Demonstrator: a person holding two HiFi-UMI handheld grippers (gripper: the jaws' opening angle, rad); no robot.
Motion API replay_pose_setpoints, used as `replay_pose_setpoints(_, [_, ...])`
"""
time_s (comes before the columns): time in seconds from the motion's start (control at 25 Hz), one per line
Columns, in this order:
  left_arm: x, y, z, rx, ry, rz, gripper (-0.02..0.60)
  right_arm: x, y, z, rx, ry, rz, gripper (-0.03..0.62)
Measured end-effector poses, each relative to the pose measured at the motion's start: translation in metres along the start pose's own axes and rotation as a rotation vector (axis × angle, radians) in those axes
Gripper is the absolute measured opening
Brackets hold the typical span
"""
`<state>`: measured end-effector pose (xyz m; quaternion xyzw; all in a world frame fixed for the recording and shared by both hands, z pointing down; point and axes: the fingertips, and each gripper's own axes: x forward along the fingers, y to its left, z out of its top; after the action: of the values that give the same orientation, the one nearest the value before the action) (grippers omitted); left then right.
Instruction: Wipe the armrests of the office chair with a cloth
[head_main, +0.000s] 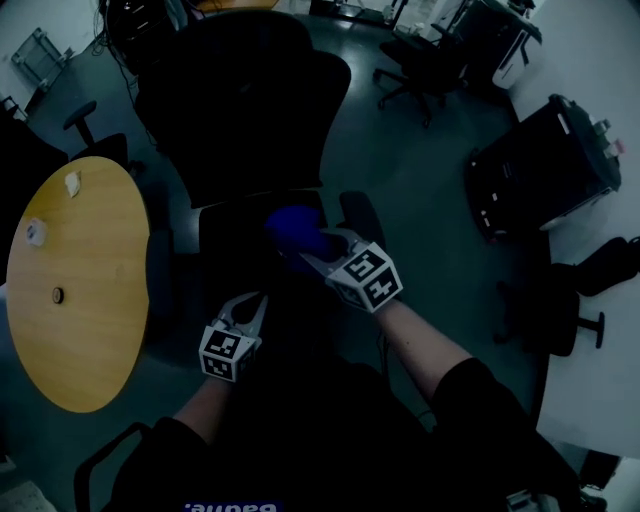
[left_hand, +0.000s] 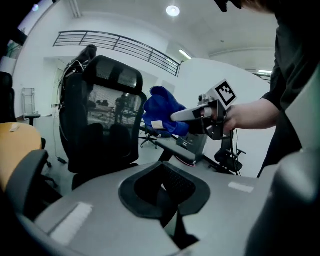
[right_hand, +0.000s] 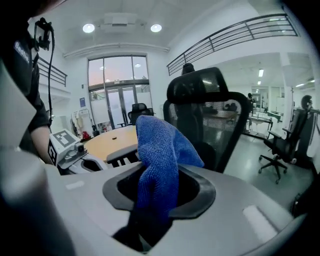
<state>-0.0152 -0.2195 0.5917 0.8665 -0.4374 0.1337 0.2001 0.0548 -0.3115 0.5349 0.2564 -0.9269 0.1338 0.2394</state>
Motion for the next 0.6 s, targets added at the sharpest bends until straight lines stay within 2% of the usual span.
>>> replay_pose_setpoints(0.12, [0.039, -0.04, 0.01, 0.008, -0.002, -0.045, 0.02, -0.039, -0.058, -0.016, 0.011, -0.002, -0.067, 0.144])
replay_pose_setpoints(0.32, [0.084, -0.086, 0.017, 0.046, 0.027, -0.106, 0.02, -0.073, -0.129, -0.03, 0.017, 0.019, -0.138, 0.144])
replay_pose_setpoints(0.6, [0.144, -0.125, 0.01, 0.072, 0.065, -0.18, 0.02, -0.065, -0.192, -0.048, 0.006, 0.097, -0.17, 0.144])
